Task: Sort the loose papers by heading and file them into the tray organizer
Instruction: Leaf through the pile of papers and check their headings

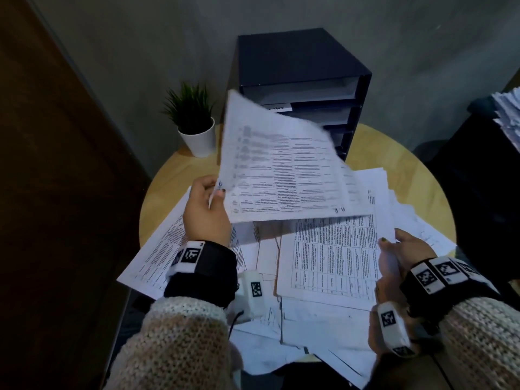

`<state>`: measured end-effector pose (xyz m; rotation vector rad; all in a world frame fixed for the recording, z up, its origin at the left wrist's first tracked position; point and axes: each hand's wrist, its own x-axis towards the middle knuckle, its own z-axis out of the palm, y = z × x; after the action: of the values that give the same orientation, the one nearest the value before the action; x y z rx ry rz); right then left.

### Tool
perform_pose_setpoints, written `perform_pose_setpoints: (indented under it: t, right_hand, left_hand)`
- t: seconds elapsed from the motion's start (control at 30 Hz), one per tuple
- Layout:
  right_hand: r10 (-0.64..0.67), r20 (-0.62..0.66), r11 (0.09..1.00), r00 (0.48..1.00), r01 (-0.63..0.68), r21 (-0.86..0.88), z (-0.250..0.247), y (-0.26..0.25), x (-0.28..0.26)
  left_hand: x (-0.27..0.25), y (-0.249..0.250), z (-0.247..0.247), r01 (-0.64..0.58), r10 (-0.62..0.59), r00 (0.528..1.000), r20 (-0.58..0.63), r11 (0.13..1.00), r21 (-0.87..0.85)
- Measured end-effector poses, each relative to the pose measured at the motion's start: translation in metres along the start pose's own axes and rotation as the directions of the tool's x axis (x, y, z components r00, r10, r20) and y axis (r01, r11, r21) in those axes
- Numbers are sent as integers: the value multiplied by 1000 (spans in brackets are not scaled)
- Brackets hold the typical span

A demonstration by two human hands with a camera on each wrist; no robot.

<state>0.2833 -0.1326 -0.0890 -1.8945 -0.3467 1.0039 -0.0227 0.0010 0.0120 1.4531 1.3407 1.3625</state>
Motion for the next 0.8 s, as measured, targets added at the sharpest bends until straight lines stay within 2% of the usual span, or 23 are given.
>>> perform_pose_setpoints:
  t: [0.1,0.27,0.4,0.53,0.67,0.8]
  right_hand:
    - [32,-23,999,999,-32,1,-1,-4,-3]
    - [88,-11,994,996,-87,69,-4,-5,-5]
    - [70,12,988,997,-71,134,-8,-8,-13]
    - [19,83,979,996,-35,200,-4,-13,-23]
    - [18,78,988,997,-30,150,1,-11,-24]
    - [-25,65,999,998,27,-31,2,-13,-21]
  left_hand:
    - [5,15,-5,-110,111,993,41,993,-40]
    - [29,22,-21,-156,167,983,80,979,-134]
    - [45,34,-39,-169,177,947,269,984,-53]
    - [52,36,-40,-215,119,892,435,960,178]
    - [45,24,-23,-30,-84,904,418,965,260]
    - [38,2,-3,21,-116,959,258,938,345]
